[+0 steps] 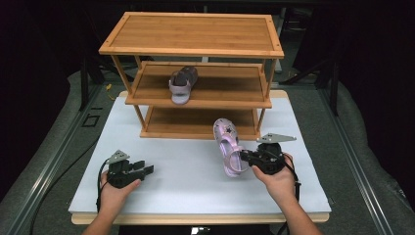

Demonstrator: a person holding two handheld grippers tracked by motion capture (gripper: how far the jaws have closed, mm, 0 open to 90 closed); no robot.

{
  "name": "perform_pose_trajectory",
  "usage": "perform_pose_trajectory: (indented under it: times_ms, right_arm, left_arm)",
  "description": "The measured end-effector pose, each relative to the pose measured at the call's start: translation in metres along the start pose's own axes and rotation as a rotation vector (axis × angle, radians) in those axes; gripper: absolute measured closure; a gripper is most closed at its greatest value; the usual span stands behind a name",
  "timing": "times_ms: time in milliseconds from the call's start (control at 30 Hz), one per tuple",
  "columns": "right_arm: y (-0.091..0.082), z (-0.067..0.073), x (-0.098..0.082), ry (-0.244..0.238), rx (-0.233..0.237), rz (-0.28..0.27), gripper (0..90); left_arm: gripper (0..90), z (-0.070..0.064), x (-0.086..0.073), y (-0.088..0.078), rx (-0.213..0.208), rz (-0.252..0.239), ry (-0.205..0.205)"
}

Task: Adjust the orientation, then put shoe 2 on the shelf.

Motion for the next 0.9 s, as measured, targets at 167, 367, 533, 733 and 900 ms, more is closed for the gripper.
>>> perform_pose_trajectory:
  times_ms: [167,367,533,733,900]
  right_arm:
    - [-0.007,0.006,0.003,0.031,0.017,-0.106,83.1]
    - [-0.009,0.013,0.013,0.075,0.027,-0.25,83.2]
    - [-0.005,0.02,0.034,0.081,0.008,-0.296,83.1]
    - [0.002,0.023,0.059,0.074,-0.014,-0.3,83.2]
    - [0.008,0.023,0.079,0.078,-0.027,-0.293,83.1]
  left_arm:
    - [47.6,0.001,0.0,0.0,0.002,-0.001,-0.001]
    - [47.5,0.008,0.002,-0.004,0.021,-0.015,-0.017]
    - [47.5,0.011,0.002,-0.005,0.022,-0.02,-0.03]
    - [47.5,0.011,0.002,-0.006,0.02,-0.021,-0.019]
    - [47.5,0.014,0.003,-0.009,0.025,-0.03,-0.029]
Point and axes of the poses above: each handheld gripper's, and its own axes: y roughly forward along the jaws, x roughly out of its top, z roughly to its left, the point moved 3 cm from there along y, roughly forward along the jaws, and after that the axes turned 4 degrees about x, right-handed, at the moved point
